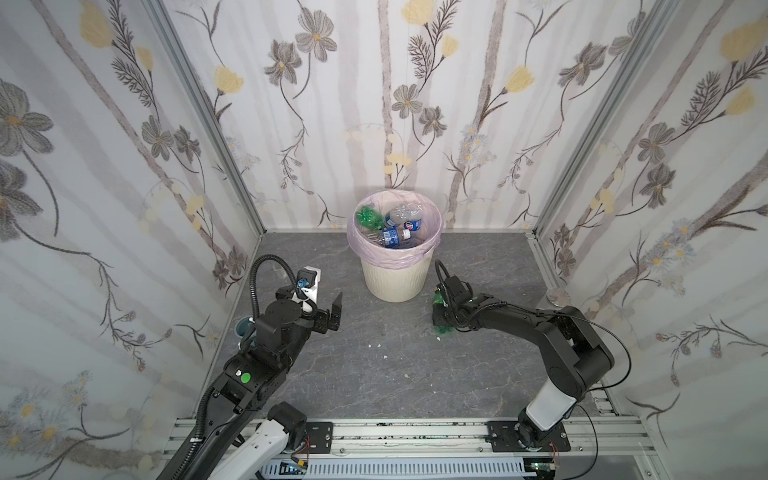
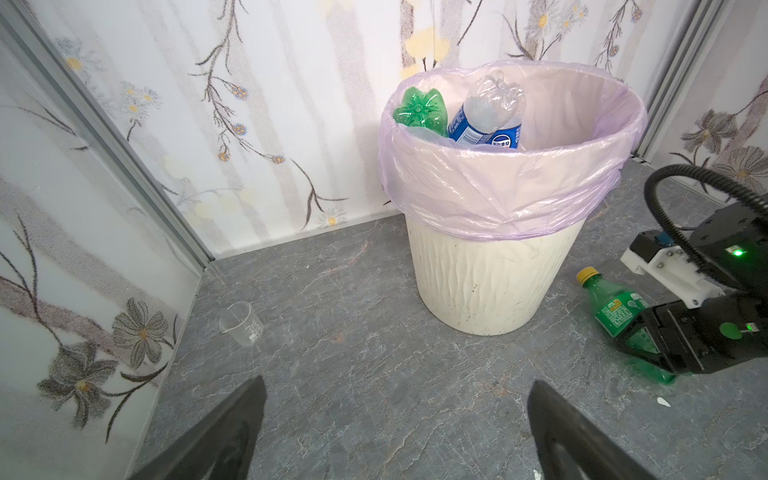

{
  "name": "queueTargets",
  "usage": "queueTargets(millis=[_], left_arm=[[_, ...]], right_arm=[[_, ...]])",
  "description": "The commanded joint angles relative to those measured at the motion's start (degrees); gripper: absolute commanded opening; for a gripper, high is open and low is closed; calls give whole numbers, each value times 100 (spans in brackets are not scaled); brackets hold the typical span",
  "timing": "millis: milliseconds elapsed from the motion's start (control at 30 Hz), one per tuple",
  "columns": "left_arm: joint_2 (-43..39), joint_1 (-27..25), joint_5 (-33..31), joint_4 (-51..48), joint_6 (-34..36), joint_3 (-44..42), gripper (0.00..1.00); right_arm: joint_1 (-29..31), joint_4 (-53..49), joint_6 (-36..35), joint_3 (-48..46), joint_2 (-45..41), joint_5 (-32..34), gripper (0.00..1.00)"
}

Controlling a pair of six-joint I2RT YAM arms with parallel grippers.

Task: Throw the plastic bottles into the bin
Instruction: 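Lift the green soda bottle with the right gripper and drop it into the bin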

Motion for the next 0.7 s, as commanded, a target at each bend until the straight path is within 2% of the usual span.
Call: queueTargets(millis=[0, 233, 467, 667], left_arm=[[14, 1, -122, 186, -71, 6, 100], [123, 9, -351, 252, -48, 81, 100], [68, 9, -678, 351, -237, 122, 100], [58, 9, -1135, 429, -168, 160, 100]], right_arm=[[23, 620, -131, -313, -693, 409, 51], [23, 1062, -707, -874, -2874, 520, 42], [45, 1591, -1890, -979, -5030, -534, 43], [74, 1897, -2007, -979, -6091, -595, 42]])
